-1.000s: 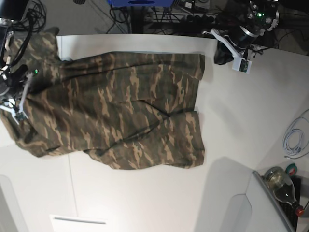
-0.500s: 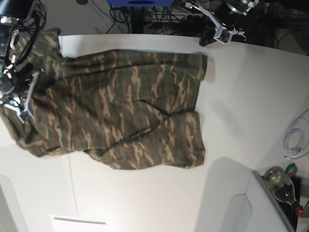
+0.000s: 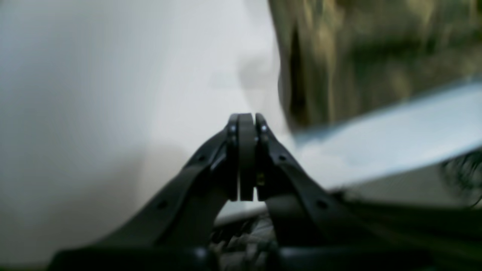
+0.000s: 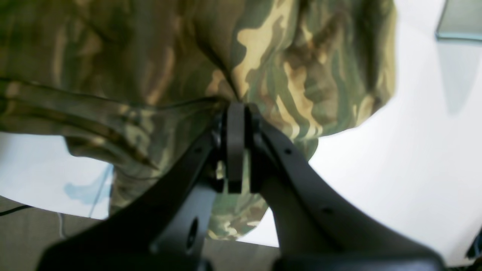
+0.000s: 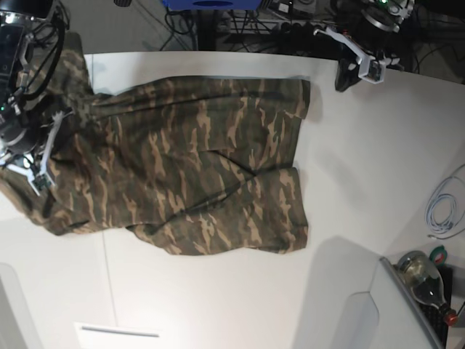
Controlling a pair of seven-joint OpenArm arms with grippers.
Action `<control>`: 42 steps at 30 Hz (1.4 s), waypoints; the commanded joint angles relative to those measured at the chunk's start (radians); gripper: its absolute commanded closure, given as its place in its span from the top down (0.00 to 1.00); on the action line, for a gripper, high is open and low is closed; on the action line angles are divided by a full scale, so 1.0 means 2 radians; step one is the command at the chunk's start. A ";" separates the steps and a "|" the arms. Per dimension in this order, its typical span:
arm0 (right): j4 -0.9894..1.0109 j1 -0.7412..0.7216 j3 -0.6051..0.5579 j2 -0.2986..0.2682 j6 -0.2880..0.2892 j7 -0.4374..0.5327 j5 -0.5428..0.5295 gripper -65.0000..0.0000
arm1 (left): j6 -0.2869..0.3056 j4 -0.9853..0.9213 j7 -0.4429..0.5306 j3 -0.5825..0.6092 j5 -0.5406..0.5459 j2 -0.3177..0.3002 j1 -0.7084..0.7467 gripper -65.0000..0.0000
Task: Layout the t-shirt on the table in an organized manner, then fold the t-shirt properly
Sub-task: 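Raise the left gripper away from the shirt edge, then lower the left gripper onto the shirt hem and press it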
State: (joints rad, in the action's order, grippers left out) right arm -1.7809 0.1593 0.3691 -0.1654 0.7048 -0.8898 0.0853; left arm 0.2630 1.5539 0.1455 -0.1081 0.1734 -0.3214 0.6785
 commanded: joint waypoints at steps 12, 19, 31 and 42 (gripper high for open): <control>0.052 -0.039 0.059 -0.024 -0.003 -0.004 0.004 0.41 | -0.002 -0.063 -0.146 0.125 0.018 0.016 -0.263 0.00; 0.303 -0.132 0.039 -0.077 -0.003 0.088 0.004 0.41 | -0.006 -0.261 -0.148 0.198 -0.050 0.071 -0.399 0.00; 0.651 -0.316 0.035 -0.135 -0.003 0.328 0.004 0.41 | -0.055 -0.517 -0.043 0.139 -0.146 0.137 -0.572 0.00; 0.514 -0.297 0.040 -0.147 -0.003 0.287 0.001 0.41 | -0.054 -0.372 -0.075 0.139 -0.033 0.135 -0.583 0.00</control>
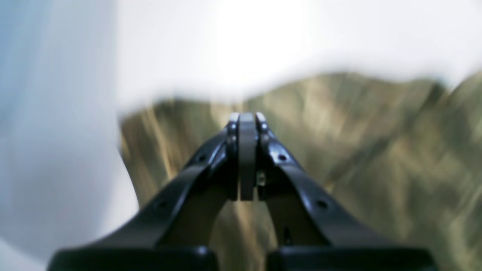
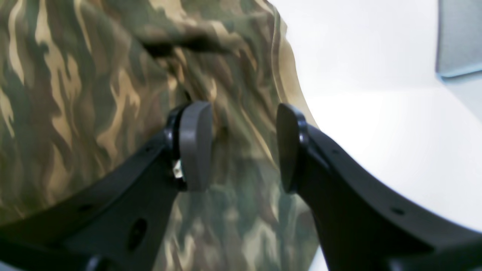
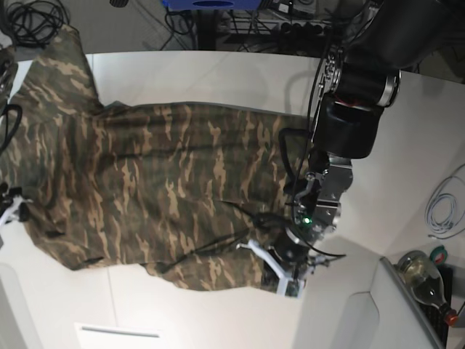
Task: Layout the t-shirt on the table in an organized manner, then fold the t-shirt properly
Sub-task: 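Lower the left gripper onto the shirt hem and press it, then move the left gripper to the shirt's side edge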
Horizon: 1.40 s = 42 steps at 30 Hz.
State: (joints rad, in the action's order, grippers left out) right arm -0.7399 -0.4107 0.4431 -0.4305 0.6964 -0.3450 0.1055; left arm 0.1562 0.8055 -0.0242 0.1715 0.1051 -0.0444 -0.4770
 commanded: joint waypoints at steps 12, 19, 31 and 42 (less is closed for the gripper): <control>-0.454 0.300 0.106 0.137 0.001 -0.092 -0.047 0.42 | 0.002 0.377 -0.070 -0.131 0.001 -0.082 0.373 0.00; -0.464 0.341 0.106 0.179 0.001 -0.092 -0.047 0.42 | 0.060 0.379 0.009 -0.154 0.001 -0.100 0.496 0.49; -0.461 0.344 0.106 0.190 0.001 -0.093 -0.047 0.42 | 0.089 0.313 0.059 -0.154 0.114 -0.092 0.501 0.76; -0.461 0.344 0.109 0.191 0.001 -0.093 -0.046 0.42 | 0.123 0.196 0.053 -0.151 0.205 -0.068 0.417 0.76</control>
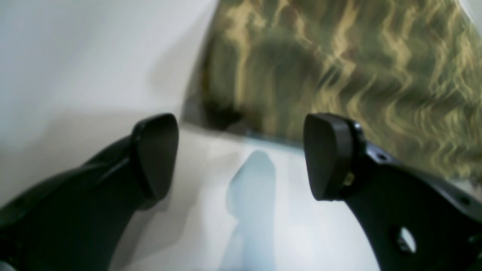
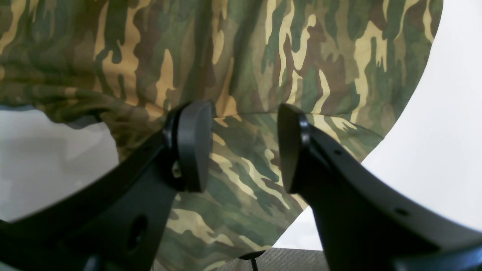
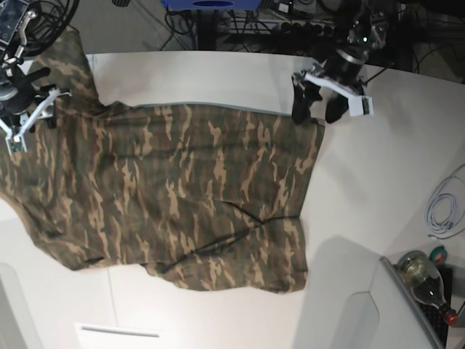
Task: Layout the t-shirt on the table in an organized manner, then fold the t-shirt properly
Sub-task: 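Move the left gripper to the shirt's side edge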
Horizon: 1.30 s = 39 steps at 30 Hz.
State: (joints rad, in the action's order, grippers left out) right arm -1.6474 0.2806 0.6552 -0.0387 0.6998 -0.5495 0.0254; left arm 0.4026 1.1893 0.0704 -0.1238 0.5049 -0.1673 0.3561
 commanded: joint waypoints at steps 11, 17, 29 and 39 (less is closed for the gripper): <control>0.063 -0.030 0.125 -0.009 -0.001 0.008 -0.106 0.79 | -0.001 -0.032 0.005 0.059 0.027 -0.006 -0.048 0.56; 0.193 -0.060 0.161 -0.067 -0.001 0.008 -0.153 0.80 | -0.002 -0.054 0.005 0.055 0.027 -0.007 -0.056 0.00; 0.277 -0.060 0.085 -0.101 -0.001 -0.038 -0.183 0.24 | -0.036 -0.002 -0.038 0.055 0.025 -0.009 -0.046 0.00; 0.121 -0.113 0.081 -0.128 -0.001 -0.277 -0.180 0.00 | -0.242 0.211 -0.273 0.054 0.025 -0.016 -0.055 0.00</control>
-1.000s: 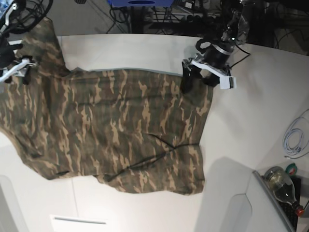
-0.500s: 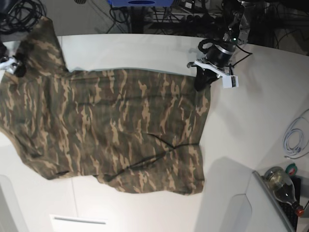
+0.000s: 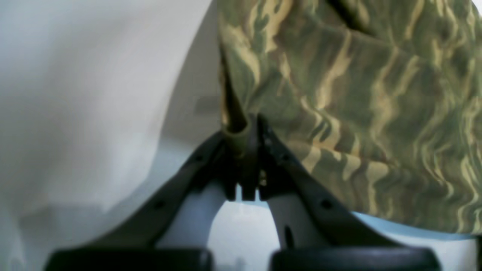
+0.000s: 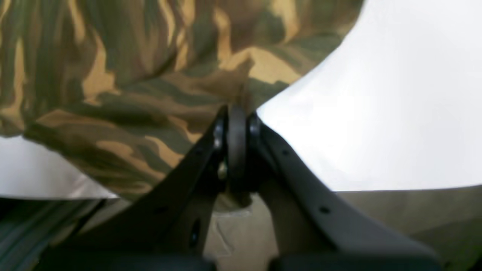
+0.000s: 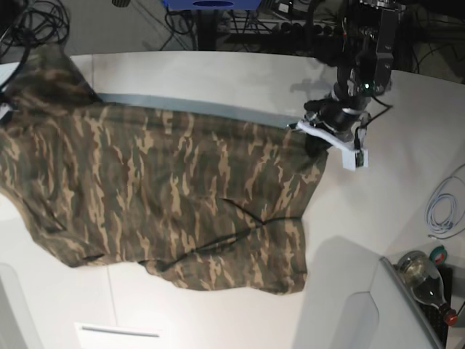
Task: Layout the t-shirt on the table in an organized manner, then fold the t-shirt properly
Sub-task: 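Move the left gripper to the shirt's side edge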
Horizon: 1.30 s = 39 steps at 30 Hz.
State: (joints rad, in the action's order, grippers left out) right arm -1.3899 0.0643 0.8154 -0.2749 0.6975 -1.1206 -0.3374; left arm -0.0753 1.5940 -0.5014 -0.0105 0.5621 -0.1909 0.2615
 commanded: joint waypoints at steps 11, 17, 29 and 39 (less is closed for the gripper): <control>0.169 -0.142 -0.131 -0.056 -0.091 0.029 0.001 0.00 | -0.096 -0.138 -0.150 0.004 -0.003 0.051 -0.189 0.00; 0.215 -0.164 -0.173 -0.061 -0.098 0.049 0.001 0.00 | -0.096 -0.222 -0.160 0.003 -0.001 0.066 -0.232 0.00; 0.214 -0.161 -0.176 -0.062 -0.097 0.048 0.001 0.00 | -0.095 -0.074 -0.161 -0.001 0.001 0.067 -0.177 0.73; 0.214 -0.152 -0.176 -0.059 -0.095 0.049 0.000 0.00 | -0.094 0.053 -0.157 -0.003 -0.001 0.047 -0.074 0.72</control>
State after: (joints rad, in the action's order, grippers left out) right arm -0.9474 -0.2176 0.4599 -0.3714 0.5049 -1.0313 -0.3298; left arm -0.2623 1.6810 -0.8288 -0.0124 0.5556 -0.0948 0.1253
